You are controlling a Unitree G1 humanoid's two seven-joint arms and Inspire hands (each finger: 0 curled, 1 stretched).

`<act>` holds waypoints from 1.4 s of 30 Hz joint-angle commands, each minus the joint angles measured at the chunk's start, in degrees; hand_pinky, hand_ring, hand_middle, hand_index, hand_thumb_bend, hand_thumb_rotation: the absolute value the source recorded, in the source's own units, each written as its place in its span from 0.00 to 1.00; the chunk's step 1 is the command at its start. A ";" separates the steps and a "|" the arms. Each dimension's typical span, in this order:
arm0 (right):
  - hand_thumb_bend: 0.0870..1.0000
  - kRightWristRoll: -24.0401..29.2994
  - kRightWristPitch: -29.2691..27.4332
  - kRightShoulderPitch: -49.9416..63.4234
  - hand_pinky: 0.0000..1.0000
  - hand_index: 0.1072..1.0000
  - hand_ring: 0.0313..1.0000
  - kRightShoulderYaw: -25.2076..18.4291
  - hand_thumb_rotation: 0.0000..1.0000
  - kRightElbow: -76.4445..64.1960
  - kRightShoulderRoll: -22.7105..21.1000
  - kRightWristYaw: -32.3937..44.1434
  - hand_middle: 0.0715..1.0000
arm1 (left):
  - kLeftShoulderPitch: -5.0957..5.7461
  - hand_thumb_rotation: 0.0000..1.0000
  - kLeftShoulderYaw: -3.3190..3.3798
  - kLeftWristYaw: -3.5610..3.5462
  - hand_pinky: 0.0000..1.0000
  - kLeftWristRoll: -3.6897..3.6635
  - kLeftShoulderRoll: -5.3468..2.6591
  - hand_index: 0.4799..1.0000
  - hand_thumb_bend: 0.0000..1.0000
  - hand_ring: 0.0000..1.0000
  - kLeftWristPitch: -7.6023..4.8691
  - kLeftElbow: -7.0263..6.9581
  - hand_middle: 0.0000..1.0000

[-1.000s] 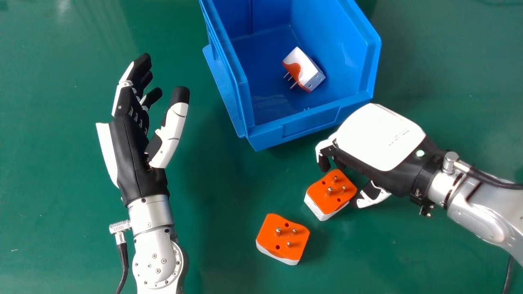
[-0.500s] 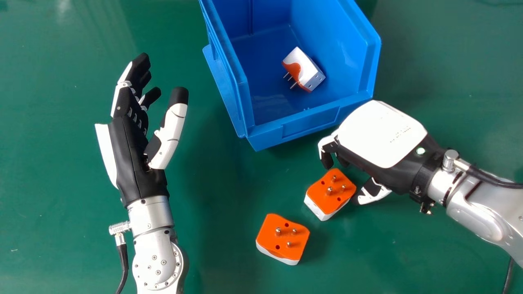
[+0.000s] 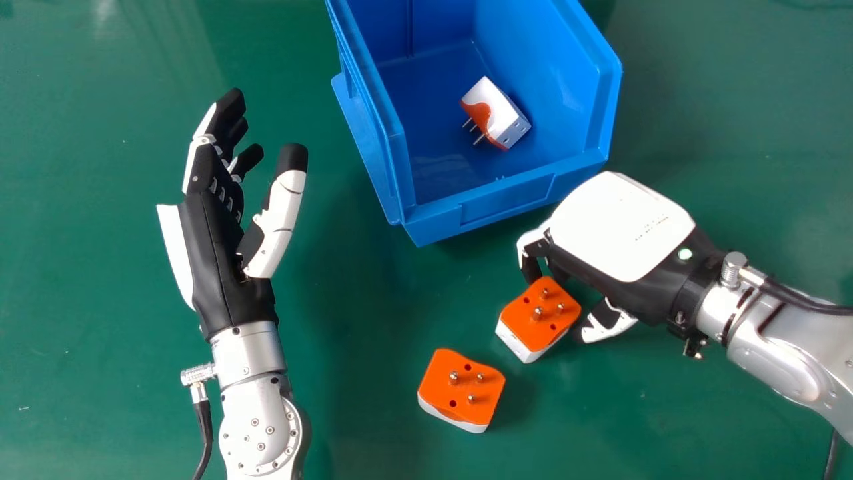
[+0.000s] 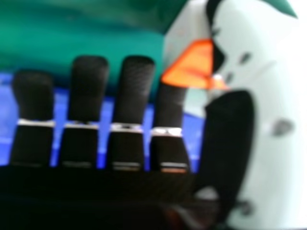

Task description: Pick all objects and put in blue box

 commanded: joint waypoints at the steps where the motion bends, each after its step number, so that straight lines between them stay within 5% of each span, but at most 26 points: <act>1: 0.47 0.34 -0.17 -0.15 0.24 0.48 0.34 -0.11 0.00 -2.65 -0.96 1.37 0.42 | 0.30 0.51 -0.35 0.01 0.81 0.72 -0.25 0.64 0.71 0.88 -1.68 -0.03 0.87; 5: 0.47 -0.66 -0.01 -0.01 0.24 0.48 0.34 0.19 0.00 -3.66 -1.62 3.63 0.42 | 0.49 0.51 -0.33 -0.38 0.81 0.29 -0.43 0.64 0.71 0.88 -1.68 -0.08 0.87; 15: 0.47 -1.17 2.52 0.19 0.25 0.49 0.34 0.32 0.00 -6.17 -1.35 10.15 0.42 | 0.51 0.52 -0.21 0.04 0.82 0.65 -0.25 0.64 0.71 0.88 -1.66 0.02 0.87; 16: 0.53 -1.24 2.77 0.10 0.29 0.53 0.42 0.38 0.00 -6.31 -1.33 10.66 0.49 | 0.49 0.52 -0.19 0.03 0.82 0.60 -0.27 0.64 0.71 0.88 -1.64 0.03 0.87; 22: 0.60 -2.41 3.26 -0.20 0.35 0.58 0.49 0.77 0.00 -6.19 -1.51 10.30 0.55 | 0.14 0.52 -0.19 0.60 0.82 1.13 -0.09 0.65 0.71 0.88 -1.71 0.58 0.87; 26: 0.66 -3.12 3.60 -0.43 0.40 0.62 0.55 0.85 0.00 -6.12 -1.56 10.96 0.61 | 0.10 0.52 -0.20 0.08 0.82 0.44 -0.36 0.65 0.71 0.88 -1.64 0.62 0.87; 31: 0.74 -4.11 3.75 -0.45 0.47 0.68 0.64 0.85 0.02 -6.74 -1.93 11.48 0.69 | -0.11 0.53 -0.25 0.34 0.82 0.82 -0.19 0.65 0.71 0.88 -2.03 0.94 0.87; 36: 0.77 -4.22 4.23 -0.98 0.50 0.70 0.68 1.09 0.03 -6.96 -2.01 14.02 0.72 | -0.20 0.53 -0.16 0.01 0.82 0.28 -0.39 0.65 0.71 0.88 -1.87 0.98 0.87; 39: 0.77 -4.84 4.10 -1.27 0.50 0.70 0.68 1.23 0.03 -7.18 -2.27 14.55 0.72 | -0.24 0.53 -0.21 0.95 0.82 1.23 -0.16 0.65 0.71 0.88 -1.76 0.90 0.87; 42: 0.80 -5.41 4.17 -1.53 0.52 0.73 0.71 1.43 0.06 -7.23 -2.38 14.95 0.75 | -0.30 0.53 -0.30 1.09 0.82 1.31 -0.20 0.65 0.71 0.88 -1.73 0.81 0.88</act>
